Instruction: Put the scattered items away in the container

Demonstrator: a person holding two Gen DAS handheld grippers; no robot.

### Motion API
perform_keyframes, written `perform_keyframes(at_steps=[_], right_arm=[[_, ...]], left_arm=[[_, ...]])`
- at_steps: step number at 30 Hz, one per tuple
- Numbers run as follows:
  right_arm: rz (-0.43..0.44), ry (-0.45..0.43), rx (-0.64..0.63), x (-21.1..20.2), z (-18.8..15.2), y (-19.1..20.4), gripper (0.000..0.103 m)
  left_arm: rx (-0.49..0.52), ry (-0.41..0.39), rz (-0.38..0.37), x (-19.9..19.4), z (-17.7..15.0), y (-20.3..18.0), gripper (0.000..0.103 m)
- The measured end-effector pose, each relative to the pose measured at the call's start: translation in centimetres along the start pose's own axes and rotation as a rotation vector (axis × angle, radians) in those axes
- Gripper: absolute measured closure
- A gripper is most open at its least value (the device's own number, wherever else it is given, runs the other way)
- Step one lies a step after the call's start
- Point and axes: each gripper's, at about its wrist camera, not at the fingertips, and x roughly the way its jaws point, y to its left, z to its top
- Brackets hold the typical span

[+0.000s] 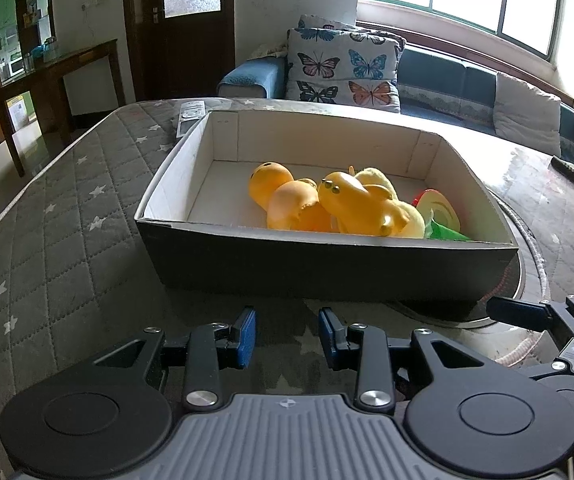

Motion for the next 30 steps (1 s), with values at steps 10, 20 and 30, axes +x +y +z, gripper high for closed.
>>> perform_keyframes(at_steps=[10,20,30], right_arm=[[-0.007,0.012,0.002,0.8,0.4,-0.2,0.0],[-0.016,0.021,0.0,1.6,0.8,-0.2,0.0],[-0.009,0.041,0.014,2.4,1.0,-0.4,0.0]], left_arm=[[0.025,0.0,0.019,0.8,0.6,-0.1,0.067],[0.049,0.003,0.028,1.4,1.2,-0.3,0.067],[0.047,0.013,0.03,2.0,1.3,-0.3,0.067]])
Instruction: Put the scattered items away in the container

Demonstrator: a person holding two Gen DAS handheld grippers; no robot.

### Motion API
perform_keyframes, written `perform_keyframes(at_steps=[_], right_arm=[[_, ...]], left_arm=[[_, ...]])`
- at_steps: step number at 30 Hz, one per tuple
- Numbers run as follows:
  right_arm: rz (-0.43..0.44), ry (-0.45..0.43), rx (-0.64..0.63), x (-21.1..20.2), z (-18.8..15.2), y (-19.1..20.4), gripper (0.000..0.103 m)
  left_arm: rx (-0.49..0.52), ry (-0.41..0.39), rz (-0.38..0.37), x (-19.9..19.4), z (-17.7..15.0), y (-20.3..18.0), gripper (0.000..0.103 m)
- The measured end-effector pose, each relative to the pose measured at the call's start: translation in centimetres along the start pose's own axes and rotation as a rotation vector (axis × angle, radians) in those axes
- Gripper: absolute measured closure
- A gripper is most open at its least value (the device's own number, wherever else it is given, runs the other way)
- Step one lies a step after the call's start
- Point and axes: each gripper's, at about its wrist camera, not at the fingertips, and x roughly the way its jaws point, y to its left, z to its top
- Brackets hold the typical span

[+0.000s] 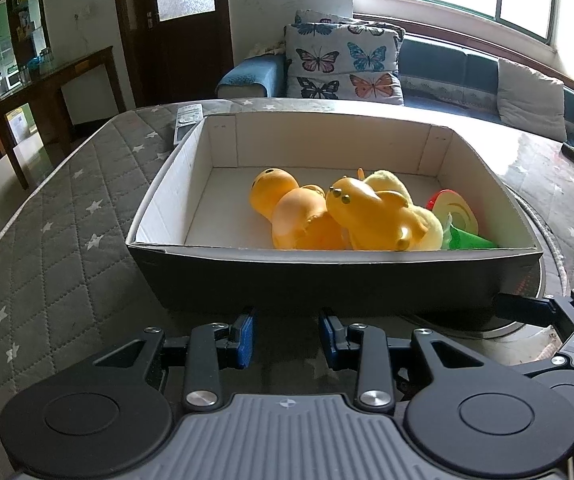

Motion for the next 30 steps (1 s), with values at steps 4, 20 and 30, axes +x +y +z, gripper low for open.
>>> perform_keyframes(at_steps=[4,20,30], right_arm=[[0.001,0.005,0.003,0.13,0.02,0.0,0.0],[-0.004,0.014,0.014,0.2,0.16,-0.07,0.0],[-0.008,0.005,0.018,-0.06,0.18,-0.16,0.0]], left_arm=[[0.001,0.001,0.001,0.09,0.01,-0.01,0.067],[0.005,-0.016,0.017,-0.12,0.51,0.06,0.067],[-0.002,-0.047,0.019,-0.59,0.65,-0.02,0.067]])
